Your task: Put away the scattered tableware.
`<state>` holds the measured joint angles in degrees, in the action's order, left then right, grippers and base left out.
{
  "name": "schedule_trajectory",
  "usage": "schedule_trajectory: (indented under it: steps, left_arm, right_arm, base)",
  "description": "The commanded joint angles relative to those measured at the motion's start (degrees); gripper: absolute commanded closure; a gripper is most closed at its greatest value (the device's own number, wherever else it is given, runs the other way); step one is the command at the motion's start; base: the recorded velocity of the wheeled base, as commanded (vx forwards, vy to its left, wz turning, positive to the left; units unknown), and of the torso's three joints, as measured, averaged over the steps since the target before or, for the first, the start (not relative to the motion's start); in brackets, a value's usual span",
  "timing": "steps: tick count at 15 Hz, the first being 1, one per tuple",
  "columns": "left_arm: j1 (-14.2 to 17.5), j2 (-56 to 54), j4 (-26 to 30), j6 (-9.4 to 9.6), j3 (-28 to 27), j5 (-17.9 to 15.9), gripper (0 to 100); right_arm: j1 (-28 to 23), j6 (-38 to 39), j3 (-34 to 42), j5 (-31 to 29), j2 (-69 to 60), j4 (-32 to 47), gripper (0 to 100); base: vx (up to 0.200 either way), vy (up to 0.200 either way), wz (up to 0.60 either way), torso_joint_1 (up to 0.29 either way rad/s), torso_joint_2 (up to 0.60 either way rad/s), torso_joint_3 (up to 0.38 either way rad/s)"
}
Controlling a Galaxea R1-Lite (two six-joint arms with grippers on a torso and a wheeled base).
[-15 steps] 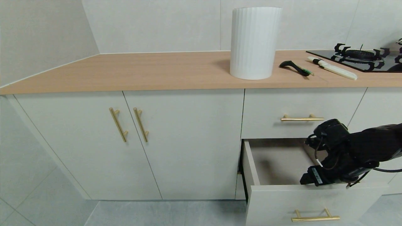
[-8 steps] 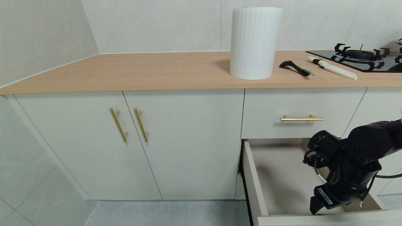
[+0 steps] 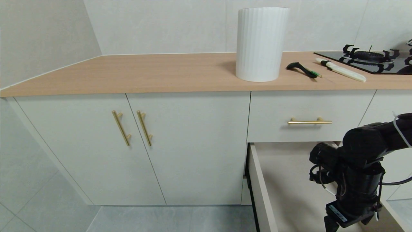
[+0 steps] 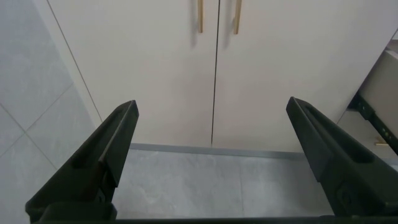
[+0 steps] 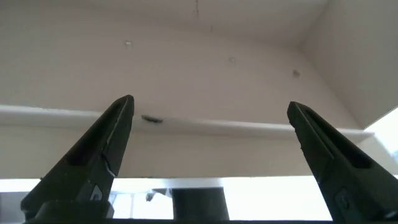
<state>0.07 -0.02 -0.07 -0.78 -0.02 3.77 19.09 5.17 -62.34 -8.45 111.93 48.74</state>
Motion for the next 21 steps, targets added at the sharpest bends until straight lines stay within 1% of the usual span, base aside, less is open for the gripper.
schedule_trajectory:
  steps: [1,2,5,6,11,17,21]
  left_arm:
    - [0.01,0.02,-0.01,-0.01,0.02,0.01,0]
    - [0.01,0.02,-0.01,-0.01,0.02,0.01,0]
    - [0.01,0.02,-0.01,-0.01,0.02,0.01,0]
    - [0.01,0.02,-0.01,-0.01,0.02,0.01,0]
    - [0.01,0.02,-0.01,-0.01,0.02,0.01,0]
    - [0.01,0.02,-0.01,-0.01,0.02,0.01,0]
    - [0.01,0.02,-0.01,-0.01,0.02,0.01,0]
  right_arm:
    - [0.51,-0.16,0.03,0.01,1.44,0.74,0]
    - [1.04,-0.6,0.03,-0.17,2.32,3.03,0]
    - [1.48,-0.69,0.12,-0.25,2.59,5.31,0]
    - [1.92,-1.39,0.12,-0.34,3.03,7.69,0]
    - [2.62,-2.44,0.12,-0.78,4.08,11.91,0]
    - [2.71,-2.44,0.03,-0.96,4.08,12.08,0]
    - [2.53,-2.0,-2.96,-0.69,-4.27,12.08,0]
  base:
    - [0.0,0.0,0.0,0.0,0.0,0.0]
    - [0.0,0.0,0.0,0.0,0.0,0.0]
    - [0.0,0.0,0.0,0.0,0.0,0.0]
    - [0.0,0.0,0.0,0.0,0.0,0.0]
    - [0.0,0.0,0.0,0.0,0.0,0.0]
    - [0.0,0.0,0.0,0.0,0.0,0.0]
    - [0.0,0.0,0.0,0.0,0.0,0.0]
